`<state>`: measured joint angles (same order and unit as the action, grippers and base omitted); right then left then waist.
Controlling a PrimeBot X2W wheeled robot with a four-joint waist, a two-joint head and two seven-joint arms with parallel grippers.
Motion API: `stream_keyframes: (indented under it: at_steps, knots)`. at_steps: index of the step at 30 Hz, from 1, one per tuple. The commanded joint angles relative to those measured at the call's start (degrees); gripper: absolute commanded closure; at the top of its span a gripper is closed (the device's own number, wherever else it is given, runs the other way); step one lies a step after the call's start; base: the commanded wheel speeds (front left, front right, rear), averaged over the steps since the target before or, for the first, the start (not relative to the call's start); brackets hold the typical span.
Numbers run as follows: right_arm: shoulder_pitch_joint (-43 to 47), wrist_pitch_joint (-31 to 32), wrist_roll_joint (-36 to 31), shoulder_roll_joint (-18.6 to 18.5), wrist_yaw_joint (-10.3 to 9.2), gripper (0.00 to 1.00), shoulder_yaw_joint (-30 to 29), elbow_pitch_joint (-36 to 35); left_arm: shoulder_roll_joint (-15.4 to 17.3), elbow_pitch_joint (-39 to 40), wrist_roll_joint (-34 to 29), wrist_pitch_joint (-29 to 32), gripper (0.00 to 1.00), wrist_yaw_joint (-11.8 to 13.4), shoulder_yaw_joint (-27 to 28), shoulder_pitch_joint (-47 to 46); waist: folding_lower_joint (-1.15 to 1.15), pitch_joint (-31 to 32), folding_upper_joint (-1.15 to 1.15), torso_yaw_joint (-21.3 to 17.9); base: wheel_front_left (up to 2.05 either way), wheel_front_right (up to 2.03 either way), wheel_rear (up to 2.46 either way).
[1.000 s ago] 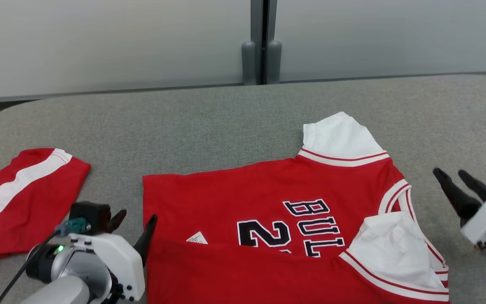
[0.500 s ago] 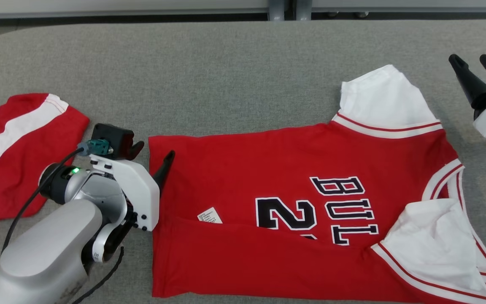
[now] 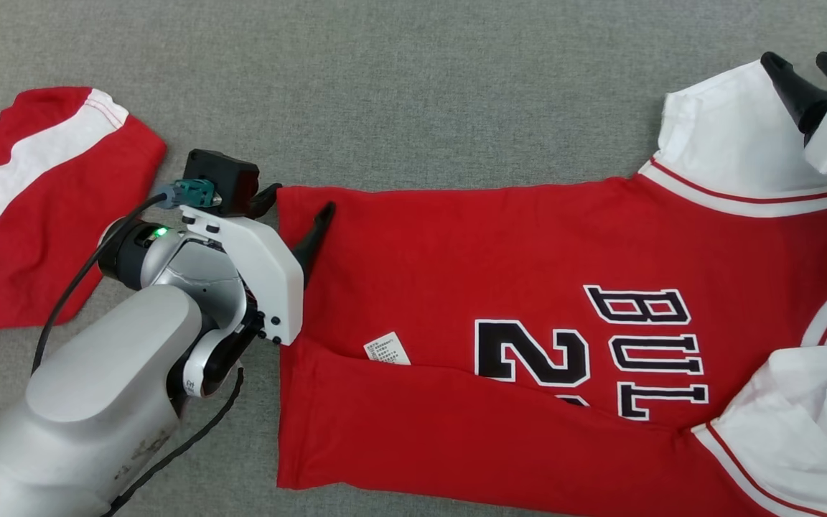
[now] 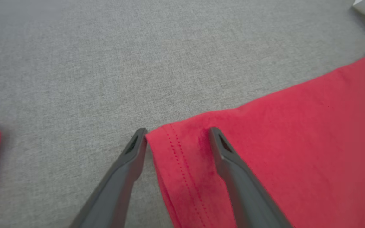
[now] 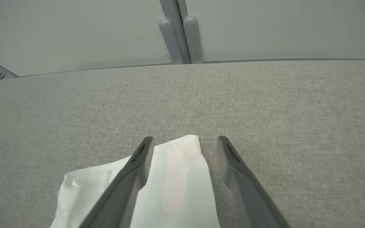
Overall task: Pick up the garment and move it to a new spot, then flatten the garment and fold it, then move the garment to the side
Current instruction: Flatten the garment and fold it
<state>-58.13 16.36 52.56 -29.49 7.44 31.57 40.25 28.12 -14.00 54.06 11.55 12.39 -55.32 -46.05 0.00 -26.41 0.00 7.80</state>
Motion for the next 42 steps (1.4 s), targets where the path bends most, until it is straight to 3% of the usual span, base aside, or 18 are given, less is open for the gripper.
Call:
stream_keyframes:
  at_steps: [1, 11, 13, 14, 15, 16, 18, 19, 20, 21, 36, 42]
  knots:
    - [-0.75, 0.57, -0.04, -0.12, 0.09, 0.0, 0.68, 1.54, 0.01, -0.28, -0.2, -0.31, 0.0, -0.29, -0.04, -1.06, 0.0, -0.95, 0.0, 0.89, 0.0, 0.0, 0.0]
    - [-2.68, 1.83, 2.74, 1.62, 0.1, 0.02, 4.54, 7.26, -1.4, -1.21, 0.61, -0.35, 0.0, -2.08, -0.37, -1.93, 0.0, -1.77, 0.0, 1.69, 0.0, 0.0, 0.0]
    - [-3.07, 1.06, 3.14, 1.61, 0.1, 0.38, 5.33, 7.14, -1.49, -1.65, 0.71, -0.09, 0.0, -2.34, -0.56, -2.01, 0.0, -1.73, 0.0, 1.52, 0.0, 0.0, 0.0]
    - [-3.29, 0.44, 3.24, 1.55, 0.1, 0.51, 5.69, 6.95, -1.53, -1.94, 0.77, -0.01, 0.0, -2.59, -0.62, -2.2, 0.0, -1.71, 0.0, 1.4, 0.0, 0.0, 0.0]
    - [-3.47, -0.21, 3.54, 1.48, 0.1, 0.56, 5.94, 6.72, -1.58, -2.2, 0.79, 0.07, 0.0, -2.67, -0.66, -2.33, 0.0, -1.7, 0.0, 1.28, 0.0, 0.0, 0.0]
    - [-3.63, -0.82, 3.71, 1.38, 0.09, 0.78, 6.31, 6.5, -1.67, -2.47, 0.86, 0.01, 0.0, -2.81, -0.68, -2.42, 0.0, -1.69, 0.0, 1.16, 0.0, 0.0, 0.0]
    - [-4.0, -2.06, 4.18, 1.17, 0.09, 1.0, 6.95, 6.18, -1.71, -2.98, 0.92, 0.27, 0.0, -2.97, -0.81, -2.57, 0.0, -1.71, 0.0, 0.92, 0.0, 0.0, 0.0]
    - [-4.22, -2.91, 4.36, 1.08, 0.09, 1.0, 7.28, 5.98, -1.74, -3.24, 0.97, 0.34, 0.07, -3.07, -0.82, -2.61, 0.0, -1.72, 0.0, 0.8, 0.0, 0.0, 0.0]
    - [-4.38, -3.75, 4.64, 0.98, 0.1, 1.0, 7.55, 5.85, -1.82, -3.45, 1.02, 0.29, 0.58, -3.31, -0.81, -2.69, 0.0, -1.71, 0.0, 0.69, 0.0, 0.0, 0.0]
    - [-4.49, -4.48, 4.96, 0.93, 0.09, 1.0, 7.8, 5.87, -1.84, -3.62, 1.04, 0.14, 1.0, -3.42, -0.79, -2.8, 0.0, -1.67, 0.0, 0.58, 0.0, 0.0, 0.0]
    - [-3.95, -10.63, 10.6, -0.12, 0.09, 1.0, 12.74, 5.82, 1.38, -4.8, 2.4, 0.19, 1.0, -2.72, 0.53, -0.99, 0.0, 2.85, 0.0, -1.43, 0.0, 0.0, 0.0]
    - [-2.89, -11.49, 13.2, 0.49, 0.09, 1.0, 15.06, 4.97, 2.34, -4.37, 2.69, 0.65, 1.0, -3.79, -0.07, 0.0, 0.0, 5.11, 0.0, -2.59, 0.0, 0.0, 0.0]
